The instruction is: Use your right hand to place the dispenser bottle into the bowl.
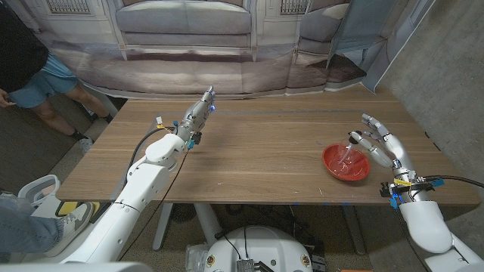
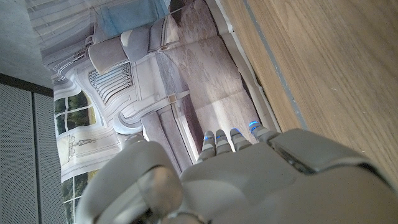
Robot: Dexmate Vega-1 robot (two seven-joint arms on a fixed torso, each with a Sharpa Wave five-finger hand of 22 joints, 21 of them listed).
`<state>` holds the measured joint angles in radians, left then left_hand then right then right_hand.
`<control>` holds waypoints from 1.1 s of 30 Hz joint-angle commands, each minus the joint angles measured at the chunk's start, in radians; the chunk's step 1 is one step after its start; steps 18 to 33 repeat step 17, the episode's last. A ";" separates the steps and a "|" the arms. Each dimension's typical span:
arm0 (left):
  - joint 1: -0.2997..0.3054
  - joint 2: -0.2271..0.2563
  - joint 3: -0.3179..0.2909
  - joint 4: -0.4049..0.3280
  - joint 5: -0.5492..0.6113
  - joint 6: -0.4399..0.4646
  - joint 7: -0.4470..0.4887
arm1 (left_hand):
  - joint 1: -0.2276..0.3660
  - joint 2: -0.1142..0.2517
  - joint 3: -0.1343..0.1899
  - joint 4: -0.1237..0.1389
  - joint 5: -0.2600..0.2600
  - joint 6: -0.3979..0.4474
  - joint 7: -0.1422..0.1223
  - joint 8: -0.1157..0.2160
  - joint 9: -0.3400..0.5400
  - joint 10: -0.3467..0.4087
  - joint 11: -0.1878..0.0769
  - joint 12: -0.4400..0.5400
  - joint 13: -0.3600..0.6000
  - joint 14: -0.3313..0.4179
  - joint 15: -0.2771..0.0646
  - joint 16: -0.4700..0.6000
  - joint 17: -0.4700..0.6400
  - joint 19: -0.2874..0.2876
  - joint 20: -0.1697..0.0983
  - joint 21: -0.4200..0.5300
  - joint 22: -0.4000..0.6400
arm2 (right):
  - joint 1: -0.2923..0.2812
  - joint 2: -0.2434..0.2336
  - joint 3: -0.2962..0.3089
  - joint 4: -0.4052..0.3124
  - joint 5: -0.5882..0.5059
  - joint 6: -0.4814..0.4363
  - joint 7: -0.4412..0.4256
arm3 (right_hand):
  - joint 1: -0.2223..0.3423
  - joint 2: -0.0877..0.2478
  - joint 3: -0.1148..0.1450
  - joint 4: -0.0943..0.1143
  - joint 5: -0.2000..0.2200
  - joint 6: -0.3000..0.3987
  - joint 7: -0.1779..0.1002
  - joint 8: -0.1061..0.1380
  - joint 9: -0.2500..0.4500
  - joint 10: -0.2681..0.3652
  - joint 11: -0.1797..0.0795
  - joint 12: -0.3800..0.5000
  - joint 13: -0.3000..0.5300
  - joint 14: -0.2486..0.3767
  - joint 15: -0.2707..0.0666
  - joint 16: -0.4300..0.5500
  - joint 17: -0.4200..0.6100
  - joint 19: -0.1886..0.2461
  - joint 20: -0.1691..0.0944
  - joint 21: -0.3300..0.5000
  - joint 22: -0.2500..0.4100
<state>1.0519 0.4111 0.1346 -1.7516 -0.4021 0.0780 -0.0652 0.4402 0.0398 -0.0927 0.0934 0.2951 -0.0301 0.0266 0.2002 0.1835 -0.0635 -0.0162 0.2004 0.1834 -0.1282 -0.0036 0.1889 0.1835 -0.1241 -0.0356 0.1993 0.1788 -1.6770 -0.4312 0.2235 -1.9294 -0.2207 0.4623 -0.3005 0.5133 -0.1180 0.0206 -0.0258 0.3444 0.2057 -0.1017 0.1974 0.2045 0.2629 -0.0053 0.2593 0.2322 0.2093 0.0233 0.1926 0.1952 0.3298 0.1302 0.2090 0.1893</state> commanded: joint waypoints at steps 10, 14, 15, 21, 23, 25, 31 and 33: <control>0.007 0.004 -0.026 0.007 -0.013 -0.016 -0.003 | 0.003 0.013 -0.010 0.000 -0.002 0.000 0.009 -0.003 0.004 -0.007 0.011 0.000 0.004 -0.003 0.006 -0.001 0.002 0.001 -0.031 0.006 0.004 | 0.041 0.034 0.026 -0.030 -0.033 -0.012 0.017 | -0.013 0.004 -0.008 -0.002 0.010 0.013 -0.004 0.008 0.001 0.012 0.001 0.006 0.000 0.010 0.007 0.005 0.001 0.004 -0.002 0.002 0.000; 0.007 0.003 -0.028 0.011 -0.016 -0.022 -0.006 | 0.003 0.013 -0.011 0.000 -0.002 0.000 0.009 -0.003 0.004 -0.008 0.007 0.000 0.004 -0.003 0.006 -0.001 0.002 0.000 -0.027 0.005 0.004 | 0.046 0.040 0.026 -0.031 -0.035 -0.010 0.015 | -0.014 0.005 -0.008 -0.001 0.012 0.014 -0.004 0.009 0.001 0.013 -0.001 0.007 -0.001 0.011 0.006 0.005 0.001 0.004 -0.002 0.001 0.000; 0.007 0.003 -0.028 0.012 -0.016 -0.023 -0.007 | 0.004 0.014 -0.011 0.000 -0.002 0.000 0.009 -0.003 0.004 -0.009 0.007 0.000 0.004 -0.003 0.006 -0.001 0.002 0.000 -0.026 0.005 0.004 | 0.047 0.041 0.026 -0.031 -0.037 -0.011 0.015 | -0.015 0.006 -0.009 -0.001 0.013 0.015 -0.003 0.009 0.001 0.014 0.000 0.007 -0.001 0.011 0.005 0.005 0.001 0.004 -0.002 0.001 0.000; 0.006 0.004 -0.028 0.014 -0.017 -0.025 -0.009 | 0.004 0.014 -0.011 0.000 -0.002 0.000 0.008 -0.003 0.004 -0.009 0.008 0.000 0.004 -0.003 0.006 -0.001 0.002 0.000 -0.025 0.005 0.004 | 0.048 0.043 0.025 -0.031 -0.037 -0.010 0.017 | -0.015 0.007 -0.009 -0.001 0.014 0.015 -0.003 0.009 0.001 0.014 0.000 0.007 -0.001 0.013 0.004 0.006 0.000 0.005 -0.004 0.002 0.000; 0.006 0.004 -0.028 0.014 -0.017 -0.025 -0.009 | 0.004 0.014 -0.011 0.000 -0.002 0.000 0.008 -0.003 0.004 -0.009 0.008 0.000 0.004 -0.003 0.006 -0.001 0.002 0.000 -0.025 0.005 0.004 | 0.048 0.043 0.025 -0.031 -0.037 -0.010 0.017 | -0.015 0.007 -0.009 -0.001 0.014 0.015 -0.003 0.009 0.001 0.014 0.000 0.007 -0.001 0.013 0.004 0.006 0.000 0.005 -0.004 0.002 0.000; 0.006 0.004 -0.028 0.014 -0.017 -0.025 -0.009 | 0.004 0.014 -0.011 0.000 -0.002 0.000 0.008 -0.003 0.004 -0.009 0.008 0.000 0.004 -0.003 0.006 -0.001 0.002 0.000 -0.025 0.005 0.004 | 0.048 0.043 0.025 -0.031 -0.037 -0.010 0.017 | -0.015 0.007 -0.009 -0.001 0.014 0.015 -0.003 0.009 0.001 0.014 0.000 0.007 -0.001 0.013 0.004 0.006 0.000 0.005 -0.004 0.002 0.000; 0.006 0.004 -0.028 0.014 -0.017 -0.025 -0.009 | 0.004 0.014 -0.011 0.000 -0.002 0.000 0.008 -0.003 0.004 -0.009 0.008 0.000 0.004 -0.003 0.006 -0.001 0.002 0.000 -0.025 0.005 0.004 | 0.048 0.043 0.025 -0.031 -0.037 -0.010 0.017 | -0.015 0.007 -0.009 -0.001 0.014 0.015 -0.003 0.009 0.001 0.014 0.000 0.007 -0.001 0.013 0.004 0.006 0.000 0.005 -0.004 0.002 0.000; 0.006 0.004 -0.028 0.014 -0.017 -0.025 -0.009 | 0.004 0.014 -0.011 0.000 -0.002 0.000 0.008 -0.003 0.004 -0.009 0.008 0.000 0.004 -0.003 0.006 -0.001 0.002 0.000 -0.025 0.005 0.004 | 0.048 0.043 0.025 -0.031 -0.037 -0.010 0.017 | -0.015 0.007 -0.009 -0.001 0.014 0.015 -0.003 0.009 0.001 0.014 0.000 0.007 -0.001 0.013 0.004 0.006 0.000 0.005 -0.004 0.002 0.000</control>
